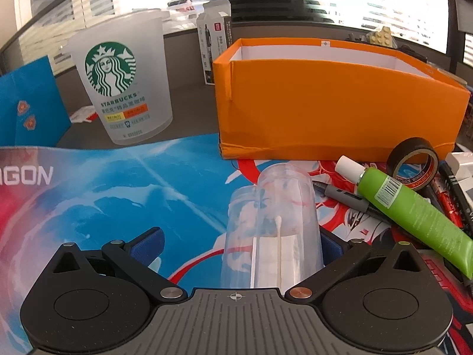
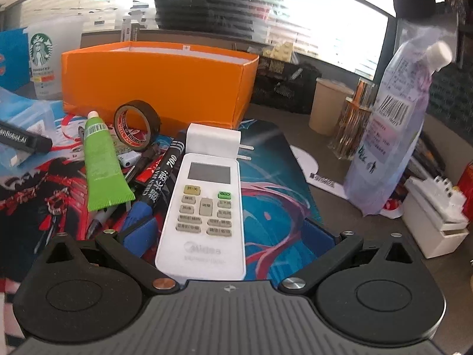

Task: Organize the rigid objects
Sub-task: 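Close the left gripper on the clear cups while the right gripper grasps the white remote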

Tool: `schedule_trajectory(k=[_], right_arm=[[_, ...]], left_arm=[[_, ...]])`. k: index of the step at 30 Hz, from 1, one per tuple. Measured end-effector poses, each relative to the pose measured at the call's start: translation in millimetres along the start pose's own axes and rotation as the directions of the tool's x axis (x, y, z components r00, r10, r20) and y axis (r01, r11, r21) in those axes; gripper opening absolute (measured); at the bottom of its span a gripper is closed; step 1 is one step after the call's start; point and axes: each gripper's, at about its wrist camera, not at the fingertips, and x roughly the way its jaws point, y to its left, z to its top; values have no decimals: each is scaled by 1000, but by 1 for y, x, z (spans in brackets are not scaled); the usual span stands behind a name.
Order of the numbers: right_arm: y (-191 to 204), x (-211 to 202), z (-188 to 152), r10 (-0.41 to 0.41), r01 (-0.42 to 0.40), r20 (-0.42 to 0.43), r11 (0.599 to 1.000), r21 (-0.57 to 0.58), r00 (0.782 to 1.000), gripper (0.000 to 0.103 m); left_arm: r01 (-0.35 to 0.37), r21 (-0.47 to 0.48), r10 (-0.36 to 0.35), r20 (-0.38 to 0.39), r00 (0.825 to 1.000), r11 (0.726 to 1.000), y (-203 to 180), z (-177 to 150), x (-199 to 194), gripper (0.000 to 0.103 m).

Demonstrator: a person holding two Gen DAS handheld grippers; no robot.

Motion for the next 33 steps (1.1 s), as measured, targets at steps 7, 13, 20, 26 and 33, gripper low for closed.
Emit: schedule_trajectory(k=[7,13,20,26,33], right_arm=[[-13,10,4,69,-61,-67,993,105,995,103],[-7,9,4,67,-63,-48,995,80,997,103],[2,11,9,84,-82,-40,996,38,996,99],[4,11,9,111,-109,-36,993,52,993,96],[7,8,9,124,-123,-29,992,36,992,83]], left_arm=[[59,-35,-59,9,998,998,5,-4,2,103],[77,-20,-77,5,997,997,6,-2,5,103],[98,0,-98,6,995,995,6,0,7,103],[111,18,-111,17,994,994,7,-1,7,103],[132,31,-133,31,991,991,9,-3,8,103]])
